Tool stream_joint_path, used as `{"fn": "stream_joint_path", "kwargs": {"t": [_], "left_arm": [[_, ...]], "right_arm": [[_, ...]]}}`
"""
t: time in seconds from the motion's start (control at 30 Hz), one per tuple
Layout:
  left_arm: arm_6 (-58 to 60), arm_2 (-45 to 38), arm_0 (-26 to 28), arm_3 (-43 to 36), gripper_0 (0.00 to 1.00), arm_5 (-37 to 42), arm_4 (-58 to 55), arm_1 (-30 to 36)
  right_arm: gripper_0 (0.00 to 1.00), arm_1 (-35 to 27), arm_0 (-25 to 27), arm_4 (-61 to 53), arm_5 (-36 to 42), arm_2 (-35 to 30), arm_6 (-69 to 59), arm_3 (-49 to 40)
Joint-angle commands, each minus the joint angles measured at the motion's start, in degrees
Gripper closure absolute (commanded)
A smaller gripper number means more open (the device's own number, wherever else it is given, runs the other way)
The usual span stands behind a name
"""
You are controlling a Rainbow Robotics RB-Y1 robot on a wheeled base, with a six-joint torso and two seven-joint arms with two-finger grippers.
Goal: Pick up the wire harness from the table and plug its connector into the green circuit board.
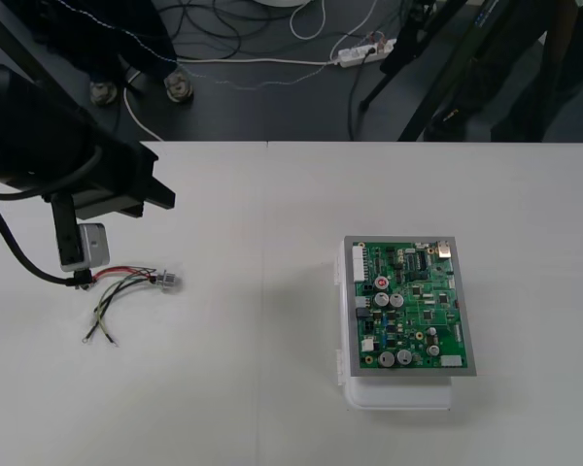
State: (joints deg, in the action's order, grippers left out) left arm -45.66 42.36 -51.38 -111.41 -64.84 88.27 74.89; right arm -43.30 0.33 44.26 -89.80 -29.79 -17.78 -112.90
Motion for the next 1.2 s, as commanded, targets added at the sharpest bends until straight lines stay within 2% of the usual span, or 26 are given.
{"fn": "stream_joint_path", "kwargs": {"t": [0.03, 0.2, 0.3, 0.47, 0.57, 0.63, 0.77, 0.93, 1.03, 1.13, 1.17, 1.2], "left_arm": [[-6.37, 11.96, -12.25, -1.18, 0.54, 4.81, 1.03, 3.86], [-14.28, 25.67, -22.62, -0.13, 0.54, 6.92, 1.99, 3.77], [-17.36, 32.35, -27.01, 0.14, 0.54, 9.21, 3.05, 3.60], [-22.89, 50.45, -39.14, 0.14, 0.54, 17.64, 5.86, 1.31], [-24.39, 58.72, -44.15, 0.49, 0.54, 21.86, 7.09, -0.53], [-26.15, 67.07, -49.08, 0.93, 0.54, 27.31, 8.50, -2.73], [-29.49, 71.99, -50.66, 2.16, 0.53, 31.09, 9.82, -5.19], [-33.62, 72.16, -50.39, 2.60, 0.48, 30.92, 9.82, -6.77], [-35.99, 72.08, -50.31, 3.30, 0.35, 30.12, 9.73, -8.18], [-37.40, 72.16, -50.31, 5.24, 0.17, 28.46, 9.73, -9.85], [-37.40, 72.16, -50.31, 5.24, 0.17, 28.46, 9.73, -9.85], [-37.84, 72.16, -50.31, 6.29, 0.08, 27.31, 9.73, -10.55]], "right_arm": [[0.00, -0.82, 0.37, -1.63, -0.20, -0.89, -0.06, -0.30], [0.00, -0.82, 0.37, -2.07, -0.20, -0.27, 0.20, -0.30], [0.00, -0.82, 0.28, -2.16, -0.20, -0.01, 0.38, -0.30], [0.00, -0.82, 0.28, -2.16, -0.20, 0.61, 0.47, -0.30], [0.00, -0.90, 0.19, -2.16, -0.20, 0.87, 0.47, -0.30], [0.00, -1.17, 0.11, -2.16, -0.20, 1.13, 0.55, -0.30], [0.00, -1.17, 0.11, -2.16, -0.20, 1.49, 0.55, 0.05], [0.00, -1.17, 0.11, -2.16, -0.20, 1.92, 0.82, 1.89], [0.00, -1.17, 0.02, -1.28, -0.20, 2.10, 1.08, 2.60], [0.00, -0.90, 0.11, 0.65, -0.20, 2.10, 1.70, 2.60], [0.00, -0.90, 0.11, 0.65, -0.20, 2.10, 1.70, 2.60], [0.00, -0.64, 0.11, 0.92, -0.20, 2.19, 1.96, 2.60]]}}
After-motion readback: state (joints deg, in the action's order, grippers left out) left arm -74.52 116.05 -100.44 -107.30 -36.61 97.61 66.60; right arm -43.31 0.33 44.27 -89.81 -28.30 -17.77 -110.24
